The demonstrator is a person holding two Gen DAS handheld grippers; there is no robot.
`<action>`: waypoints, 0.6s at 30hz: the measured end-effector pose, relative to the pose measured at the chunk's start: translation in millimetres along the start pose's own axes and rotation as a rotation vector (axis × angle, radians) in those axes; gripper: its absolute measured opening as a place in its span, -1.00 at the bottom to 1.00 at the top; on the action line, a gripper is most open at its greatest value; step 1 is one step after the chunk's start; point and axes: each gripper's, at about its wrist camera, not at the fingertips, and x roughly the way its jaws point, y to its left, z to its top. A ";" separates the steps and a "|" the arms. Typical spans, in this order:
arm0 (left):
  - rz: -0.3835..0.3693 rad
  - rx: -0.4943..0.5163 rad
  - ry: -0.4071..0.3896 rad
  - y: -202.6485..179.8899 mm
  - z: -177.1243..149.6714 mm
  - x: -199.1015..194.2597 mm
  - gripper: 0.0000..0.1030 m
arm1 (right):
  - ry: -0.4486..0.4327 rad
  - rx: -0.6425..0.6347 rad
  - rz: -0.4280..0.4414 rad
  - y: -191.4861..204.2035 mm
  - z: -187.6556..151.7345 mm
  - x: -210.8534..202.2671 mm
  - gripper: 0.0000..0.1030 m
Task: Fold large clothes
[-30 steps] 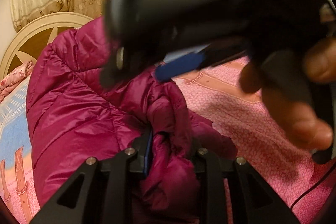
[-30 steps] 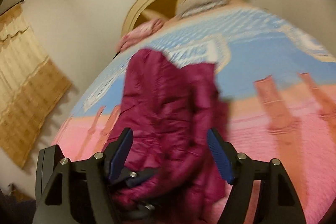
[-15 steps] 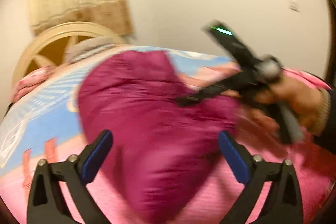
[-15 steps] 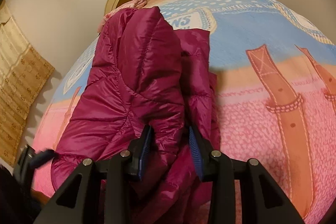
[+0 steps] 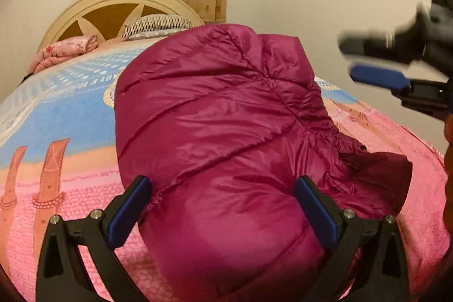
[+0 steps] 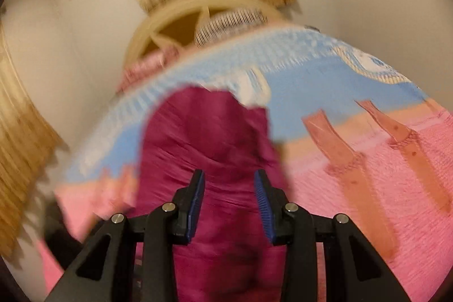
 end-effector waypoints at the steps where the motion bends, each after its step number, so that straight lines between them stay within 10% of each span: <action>1: -0.002 -0.009 0.004 2.6 0.7 -3.4 1.00 | -0.023 0.037 0.064 3.8 -1.6 2.0 -0.26; 18: 0.110 0.199 -0.072 -26.8 92.3 25.7 1.00 | -0.008 0.227 -0.098 -61.0 -62.3 56.9 -0.24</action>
